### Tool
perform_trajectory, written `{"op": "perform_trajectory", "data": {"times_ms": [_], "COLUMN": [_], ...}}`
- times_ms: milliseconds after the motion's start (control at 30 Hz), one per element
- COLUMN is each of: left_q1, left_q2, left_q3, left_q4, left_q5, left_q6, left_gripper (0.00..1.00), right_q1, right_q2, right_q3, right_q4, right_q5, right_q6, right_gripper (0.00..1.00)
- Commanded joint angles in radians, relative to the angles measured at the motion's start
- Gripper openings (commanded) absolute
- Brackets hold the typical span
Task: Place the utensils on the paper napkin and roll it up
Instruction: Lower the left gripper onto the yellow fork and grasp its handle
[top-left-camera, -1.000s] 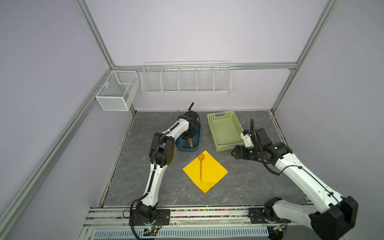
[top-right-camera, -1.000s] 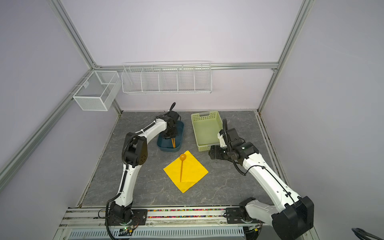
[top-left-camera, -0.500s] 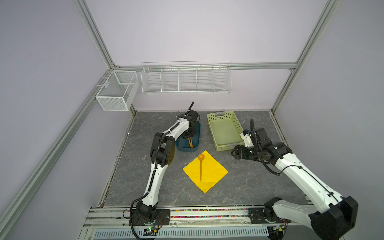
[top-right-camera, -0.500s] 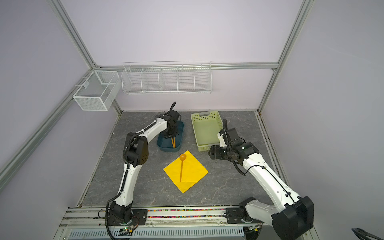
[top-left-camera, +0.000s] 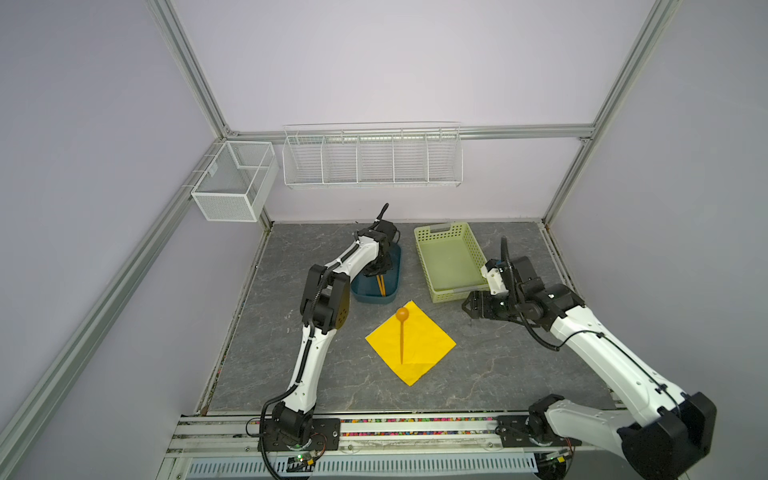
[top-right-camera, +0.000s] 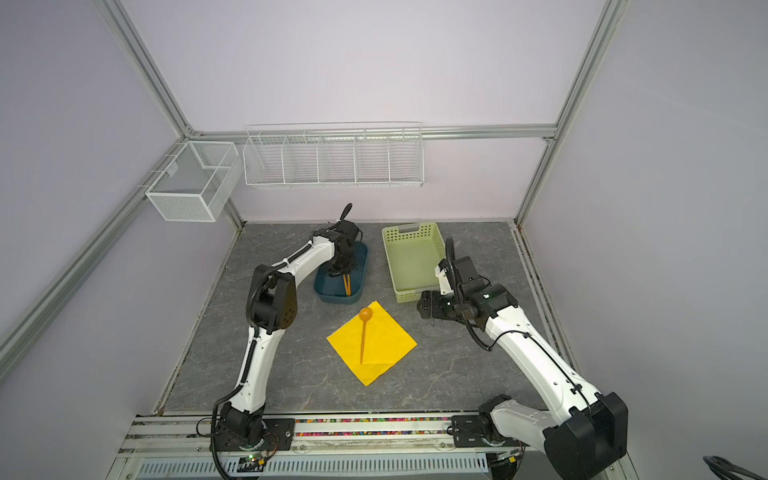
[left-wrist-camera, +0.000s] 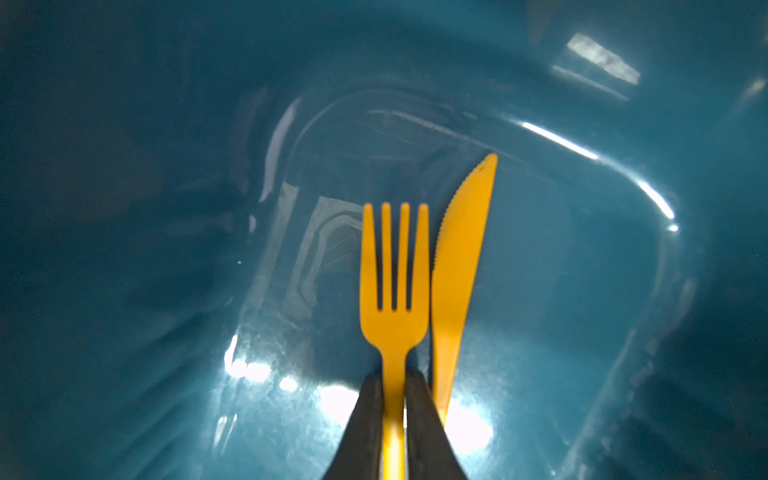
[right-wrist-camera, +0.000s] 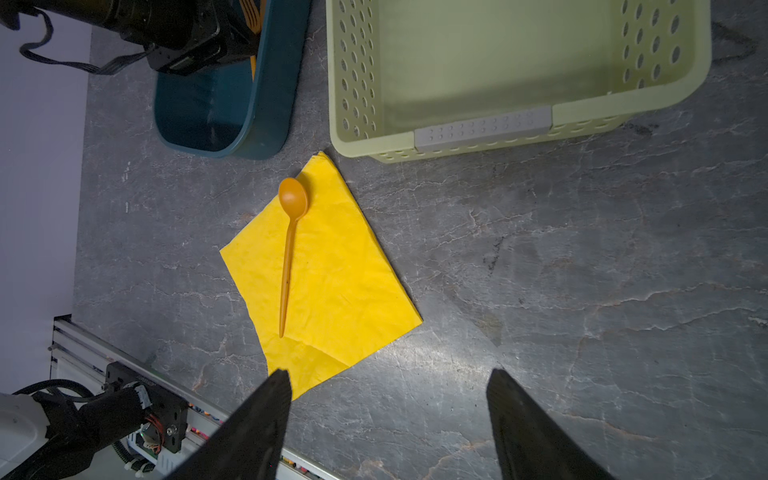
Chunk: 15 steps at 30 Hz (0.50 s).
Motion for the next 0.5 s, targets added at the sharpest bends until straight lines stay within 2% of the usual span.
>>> {"op": "perform_trajectory", "data": {"times_ms": [0, 467], "left_q1": [0.0, 0.0], "left_q2": [0.013, -0.09], "left_q3": [-0.016, -0.034], "left_q4": [-0.016, -0.018], "left_q5": [-0.006, -0.027], "left_q6": [0.012, 0.067], "left_gripper": [0.11, 0.07], "right_q1": [-0.004, -0.003], "right_q2": [0.003, -0.007], "right_q3": [0.008, 0.011], "right_q4": [-0.009, -0.015], "right_q5": [-0.006, 0.0], "right_q6": [-0.014, -0.015], "right_gripper": [0.78, 0.78]}}
